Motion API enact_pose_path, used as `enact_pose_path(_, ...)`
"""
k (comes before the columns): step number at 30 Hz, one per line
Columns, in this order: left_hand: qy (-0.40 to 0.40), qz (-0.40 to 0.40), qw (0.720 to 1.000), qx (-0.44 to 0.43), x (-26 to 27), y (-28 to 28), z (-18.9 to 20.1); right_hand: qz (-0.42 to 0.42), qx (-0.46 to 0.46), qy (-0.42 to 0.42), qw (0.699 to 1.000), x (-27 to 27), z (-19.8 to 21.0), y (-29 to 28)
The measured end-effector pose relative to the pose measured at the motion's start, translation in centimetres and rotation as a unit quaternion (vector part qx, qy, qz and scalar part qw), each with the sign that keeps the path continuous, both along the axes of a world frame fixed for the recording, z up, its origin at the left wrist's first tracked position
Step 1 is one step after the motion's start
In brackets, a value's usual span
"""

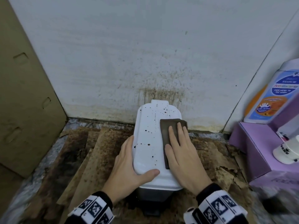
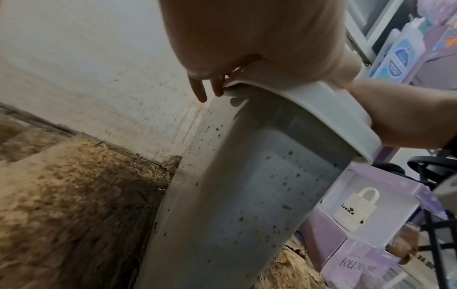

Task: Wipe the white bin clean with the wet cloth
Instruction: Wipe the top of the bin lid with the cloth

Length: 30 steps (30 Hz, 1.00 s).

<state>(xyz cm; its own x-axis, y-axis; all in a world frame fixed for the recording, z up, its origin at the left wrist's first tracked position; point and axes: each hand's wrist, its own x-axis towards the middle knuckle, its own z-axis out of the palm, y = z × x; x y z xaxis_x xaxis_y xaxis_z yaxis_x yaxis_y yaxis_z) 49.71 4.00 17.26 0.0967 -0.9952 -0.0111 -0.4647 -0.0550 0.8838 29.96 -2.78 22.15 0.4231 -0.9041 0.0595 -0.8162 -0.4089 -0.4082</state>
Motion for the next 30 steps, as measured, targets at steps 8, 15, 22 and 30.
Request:
enact_pose_path(8, 0.014, -0.015, 1.000, 0.007, -0.2, 0.0, 0.1, -0.024, -0.057, 0.033, 0.998, 0.0, -0.9, 5.4)
enact_pose_path(15, -0.026, -0.031, 0.999, 0.024, 0.3, -0.1, 0.6, -0.033, -0.091, 0.065, 0.993, 0.0, -0.1, 1.3)
enact_pose_path(22, -0.036, -0.032, 0.999, 0.014, 0.5, -0.2, 0.5, 0.036, -0.055, 0.078, 0.995, 0.1, 0.2, -3.0)
enact_pose_path(30, -0.035, -0.035, 0.999, -0.006, 0.3, -0.1, 0.9, 0.027, -0.046, 0.010, 0.999, -0.5, -0.7, 0.5)
